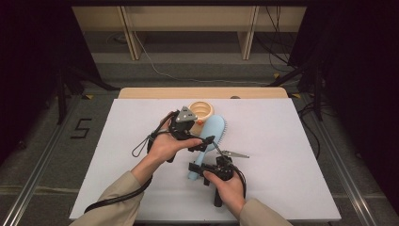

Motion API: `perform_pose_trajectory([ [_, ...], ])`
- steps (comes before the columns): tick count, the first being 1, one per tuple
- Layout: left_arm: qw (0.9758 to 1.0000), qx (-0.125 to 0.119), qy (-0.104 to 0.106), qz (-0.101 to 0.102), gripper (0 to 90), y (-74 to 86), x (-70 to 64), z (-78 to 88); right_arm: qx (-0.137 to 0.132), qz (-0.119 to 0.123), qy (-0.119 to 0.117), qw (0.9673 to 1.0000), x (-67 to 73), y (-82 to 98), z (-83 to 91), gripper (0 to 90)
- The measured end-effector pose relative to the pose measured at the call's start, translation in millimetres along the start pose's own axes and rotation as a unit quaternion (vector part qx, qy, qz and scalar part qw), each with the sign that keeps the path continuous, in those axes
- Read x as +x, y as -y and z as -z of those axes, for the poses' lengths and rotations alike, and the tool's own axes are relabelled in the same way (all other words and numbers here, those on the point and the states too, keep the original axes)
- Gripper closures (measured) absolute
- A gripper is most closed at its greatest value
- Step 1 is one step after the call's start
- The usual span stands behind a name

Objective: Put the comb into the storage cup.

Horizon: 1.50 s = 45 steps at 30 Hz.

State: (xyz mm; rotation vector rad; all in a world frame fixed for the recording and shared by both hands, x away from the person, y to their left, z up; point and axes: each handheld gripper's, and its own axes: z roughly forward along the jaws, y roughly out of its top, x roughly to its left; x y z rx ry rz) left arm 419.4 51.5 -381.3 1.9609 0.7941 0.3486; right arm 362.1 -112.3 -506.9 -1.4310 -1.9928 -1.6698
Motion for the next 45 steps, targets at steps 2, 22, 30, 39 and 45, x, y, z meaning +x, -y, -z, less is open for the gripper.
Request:
perform_pose_trajectory([
  [2, 1.0000, 0.001, 0.003, 0.001, 0.0, -2.3, -1.0, -1.9, -0.001, 0.002, 0.000, 1.0000, -0.3, 0.0, -0.2, 66.5],
  [22, 0.9997, 0.013, 0.010, 0.018, 0.0, -14.4, -4.0, -25.1, 0.000, -0.001, 0.001, 1.0000, -0.4, 0.2, 0.1, 66.5],
  [30, 0.9994, 0.019, 0.015, 0.025, 0.0, -16.3, -3.8, -33.9, -0.001, -0.001, 0.000, 1.0000, -0.1, 0.1, 0.2, 66.5],
  [39, 0.9991, 0.024, 0.016, 0.031, 1.2, -19.4, -3.2, -39.7, 0.001, -0.001, 0.000, 1.0000, -0.8, 0.4, -0.1, 66.5],
  [45, 0.9987, 0.033, 0.008, 0.039, 2.5, -18.6, -2.7, -43.8, -0.001, -0.003, 0.000, 1.0000, -0.5, -0.3, 0.5, 66.5],
])
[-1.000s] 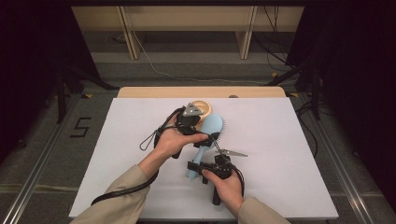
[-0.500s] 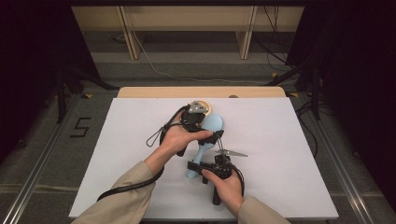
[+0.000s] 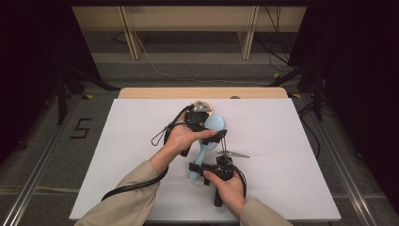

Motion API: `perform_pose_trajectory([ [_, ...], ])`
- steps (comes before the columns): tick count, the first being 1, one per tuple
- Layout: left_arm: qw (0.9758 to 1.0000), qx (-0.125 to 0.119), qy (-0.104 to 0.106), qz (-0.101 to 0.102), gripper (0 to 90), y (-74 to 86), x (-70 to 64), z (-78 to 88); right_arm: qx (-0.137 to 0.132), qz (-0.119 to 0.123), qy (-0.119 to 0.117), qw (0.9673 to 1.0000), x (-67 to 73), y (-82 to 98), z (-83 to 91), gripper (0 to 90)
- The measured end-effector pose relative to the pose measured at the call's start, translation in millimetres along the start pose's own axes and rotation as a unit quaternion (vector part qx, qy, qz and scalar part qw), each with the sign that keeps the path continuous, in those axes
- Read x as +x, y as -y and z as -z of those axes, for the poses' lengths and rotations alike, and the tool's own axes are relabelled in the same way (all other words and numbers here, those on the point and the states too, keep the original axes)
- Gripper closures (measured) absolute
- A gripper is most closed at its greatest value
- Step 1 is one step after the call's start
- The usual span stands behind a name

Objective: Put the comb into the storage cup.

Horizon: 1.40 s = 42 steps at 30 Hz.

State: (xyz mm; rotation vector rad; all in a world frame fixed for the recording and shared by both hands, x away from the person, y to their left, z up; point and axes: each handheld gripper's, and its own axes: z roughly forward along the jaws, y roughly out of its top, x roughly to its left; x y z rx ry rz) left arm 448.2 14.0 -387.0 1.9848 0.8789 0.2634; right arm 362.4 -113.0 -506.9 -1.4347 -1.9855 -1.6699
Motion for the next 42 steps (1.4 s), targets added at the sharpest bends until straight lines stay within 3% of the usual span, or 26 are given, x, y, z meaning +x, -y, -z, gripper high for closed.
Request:
perform_pose_trajectory([
  [14, 0.9999, 0.006, -0.010, 0.003, 15.4, -0.6, -1.8, -1.4, -0.001, 0.000, 0.000, 1.0000, 0.0, -0.4, 0.3, 66.5],
  [24, 0.9998, 0.011, -0.015, -0.002, 17.4, 0.2, -5.9, -0.8, 0.002, 0.002, 0.001, 1.0000, 0.0, 0.4, -0.3, 66.5],
  [42, 0.9995, -0.022, -0.014, -0.018, 18.4, 4.2, -12.4, 8.5, 0.001, 0.032, 0.010, 0.9994, 0.4, -1.4, -0.8, 65.7],
])
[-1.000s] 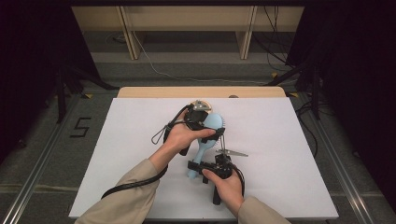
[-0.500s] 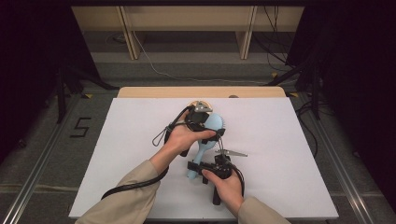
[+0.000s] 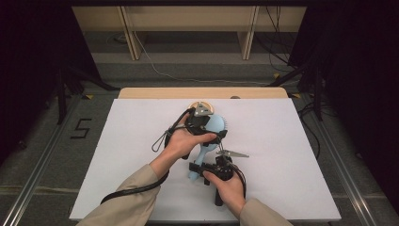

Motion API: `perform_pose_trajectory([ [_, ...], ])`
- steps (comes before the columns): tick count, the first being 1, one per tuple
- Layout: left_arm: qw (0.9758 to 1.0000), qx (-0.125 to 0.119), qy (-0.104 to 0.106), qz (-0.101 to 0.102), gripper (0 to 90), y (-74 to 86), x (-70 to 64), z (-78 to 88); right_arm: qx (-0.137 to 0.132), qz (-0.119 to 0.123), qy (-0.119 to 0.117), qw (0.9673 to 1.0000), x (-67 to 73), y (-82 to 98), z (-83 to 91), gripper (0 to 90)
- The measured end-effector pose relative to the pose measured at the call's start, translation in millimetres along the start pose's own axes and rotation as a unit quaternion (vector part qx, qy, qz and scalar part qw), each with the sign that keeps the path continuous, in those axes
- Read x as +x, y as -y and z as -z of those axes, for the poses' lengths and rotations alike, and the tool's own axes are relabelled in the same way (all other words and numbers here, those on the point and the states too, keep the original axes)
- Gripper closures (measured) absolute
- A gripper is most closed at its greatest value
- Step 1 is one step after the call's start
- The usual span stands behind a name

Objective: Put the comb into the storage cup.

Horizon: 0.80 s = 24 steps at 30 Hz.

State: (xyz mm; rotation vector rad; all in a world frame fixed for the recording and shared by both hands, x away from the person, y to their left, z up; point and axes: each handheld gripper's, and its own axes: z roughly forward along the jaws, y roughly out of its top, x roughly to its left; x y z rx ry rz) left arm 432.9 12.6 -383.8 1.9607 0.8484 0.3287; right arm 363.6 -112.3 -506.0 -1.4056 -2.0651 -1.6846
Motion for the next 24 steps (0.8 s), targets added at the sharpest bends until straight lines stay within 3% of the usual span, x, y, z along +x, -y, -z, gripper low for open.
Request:
perform_pose_trajectory([
  [8, 0.9994, -0.031, -0.005, -0.012, 18.6, 3.0, -4.7, 15.7, -0.003, 0.030, 0.011, 0.9995, 4.6, -4.5, 2.2, 62.8],
  [16, 0.9984, -0.052, -0.011, -0.018, 18.8, 3.7, -5.9, 24.3, -0.013, 0.048, 0.041, 0.9979, 5.5, -8.2, 4.3, 49.8],
  [19, 0.9976, -0.064, -0.018, -0.020, 19.0, 5.3, -7.3, 26.8, -0.019, 0.068, 0.067, 0.9952, 6.9, -11.4, 6.6, 42.2],
  [24, 0.9952, -0.087, -0.035, -0.026, 19.1, 8.2, -9.6, 29.6, -0.032, 0.112, 0.102, 0.9879, 9.6, -18.0, 11.3, 30.1],
])
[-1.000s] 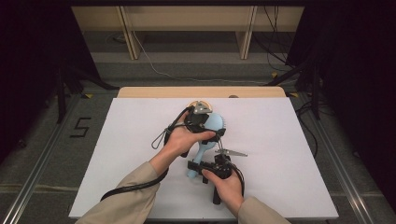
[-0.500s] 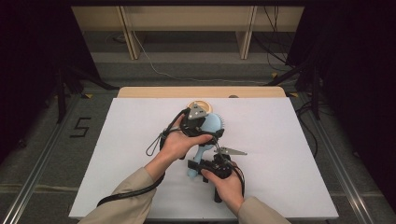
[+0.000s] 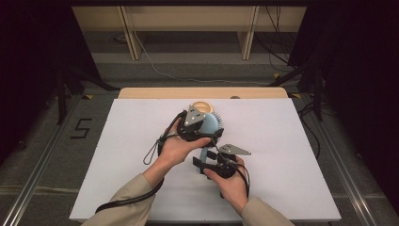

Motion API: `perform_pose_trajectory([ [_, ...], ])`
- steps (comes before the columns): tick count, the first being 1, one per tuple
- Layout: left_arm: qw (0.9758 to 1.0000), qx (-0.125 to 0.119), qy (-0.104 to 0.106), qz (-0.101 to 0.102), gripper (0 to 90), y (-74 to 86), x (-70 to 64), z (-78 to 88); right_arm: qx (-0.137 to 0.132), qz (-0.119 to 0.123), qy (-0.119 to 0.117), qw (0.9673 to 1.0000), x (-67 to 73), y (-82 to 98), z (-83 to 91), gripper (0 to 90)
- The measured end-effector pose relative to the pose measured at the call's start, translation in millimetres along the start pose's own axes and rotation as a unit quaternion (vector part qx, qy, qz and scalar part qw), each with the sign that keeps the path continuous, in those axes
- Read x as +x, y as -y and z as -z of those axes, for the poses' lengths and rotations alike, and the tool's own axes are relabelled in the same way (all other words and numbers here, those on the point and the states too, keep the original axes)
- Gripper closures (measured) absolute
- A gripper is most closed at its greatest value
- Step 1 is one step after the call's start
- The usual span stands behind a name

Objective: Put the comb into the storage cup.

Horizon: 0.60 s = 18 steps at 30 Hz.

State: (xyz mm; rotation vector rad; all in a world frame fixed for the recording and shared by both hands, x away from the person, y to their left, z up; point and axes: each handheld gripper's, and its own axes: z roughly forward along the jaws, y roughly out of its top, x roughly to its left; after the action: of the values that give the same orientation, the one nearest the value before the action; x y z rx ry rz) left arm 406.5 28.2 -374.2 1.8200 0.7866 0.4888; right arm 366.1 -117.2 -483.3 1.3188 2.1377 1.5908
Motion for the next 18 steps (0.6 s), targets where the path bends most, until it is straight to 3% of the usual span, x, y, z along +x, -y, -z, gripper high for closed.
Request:
perform_pose_trajectory([
  [11, 0.9985, -0.038, -0.038, 0.000, 19.5, 2.8, 6.0, 5.9, -0.026, 0.060, 0.043, 0.9969, -1.5, -8.2, 8.5, 19.6],
  [18, 0.9975, -0.041, -0.056, 0.005, 19.6, 7.6, 13.0, 8.7, -0.027, 0.090, 0.059, 0.9939, -10.3, -9.5, 16.2, 17.7],
])
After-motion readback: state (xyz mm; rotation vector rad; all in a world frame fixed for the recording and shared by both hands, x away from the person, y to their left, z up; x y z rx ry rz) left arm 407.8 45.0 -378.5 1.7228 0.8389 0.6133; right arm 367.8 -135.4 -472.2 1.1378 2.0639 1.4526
